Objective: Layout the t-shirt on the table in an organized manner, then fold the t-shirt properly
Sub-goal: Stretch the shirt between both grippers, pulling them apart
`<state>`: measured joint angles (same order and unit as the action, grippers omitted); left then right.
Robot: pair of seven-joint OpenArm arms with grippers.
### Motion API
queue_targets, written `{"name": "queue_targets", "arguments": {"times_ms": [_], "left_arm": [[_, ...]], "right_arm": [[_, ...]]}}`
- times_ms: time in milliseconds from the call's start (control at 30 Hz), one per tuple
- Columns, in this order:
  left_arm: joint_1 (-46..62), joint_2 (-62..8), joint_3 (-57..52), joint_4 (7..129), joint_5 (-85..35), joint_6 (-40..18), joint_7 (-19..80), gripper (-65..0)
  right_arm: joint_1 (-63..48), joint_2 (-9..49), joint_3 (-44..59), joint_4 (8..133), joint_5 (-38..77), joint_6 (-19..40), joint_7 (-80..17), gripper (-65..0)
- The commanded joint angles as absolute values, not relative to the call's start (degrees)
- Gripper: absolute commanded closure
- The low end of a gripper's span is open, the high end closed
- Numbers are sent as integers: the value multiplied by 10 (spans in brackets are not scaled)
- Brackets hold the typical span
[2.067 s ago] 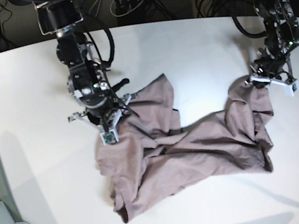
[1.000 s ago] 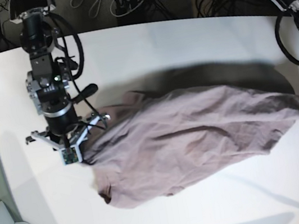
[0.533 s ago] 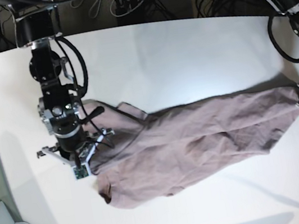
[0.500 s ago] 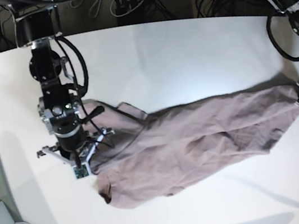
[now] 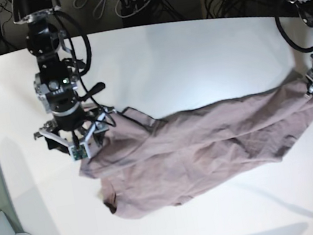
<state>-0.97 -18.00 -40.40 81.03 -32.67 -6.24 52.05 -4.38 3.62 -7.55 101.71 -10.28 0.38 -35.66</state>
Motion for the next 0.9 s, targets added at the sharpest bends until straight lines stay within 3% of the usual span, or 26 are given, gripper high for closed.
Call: {"name": "queue_targets", "arguments": {"times_ms": [0,267,367,567,733,867], "left_arm": [[-14,-190,-407,823,-331,-65,512,-2],[-7,-189,-420,825,-331,-65,512,-2],[-6,-189,-420,825,-331,-65,512,-2],[7,-191,-421,825,-331,-65,512,-2],[17,-189,-439,833,-332,-65,513,-2],[35,-188,-437,887,-339,-65,519,-2]], "right_arm": [[-49,36,-74,1026,-103,3,-345,-423],[-69,29,-72,944,-28,3,-345,-421],[-65,29,-72,914,-20,3,-344,-391],[-52,29,-72,870,-20,3,-326,-247],[-56,29,-72,887,-22,1,-314,-10],[-74,28,-44,955,-22,1,-314,0]]}}
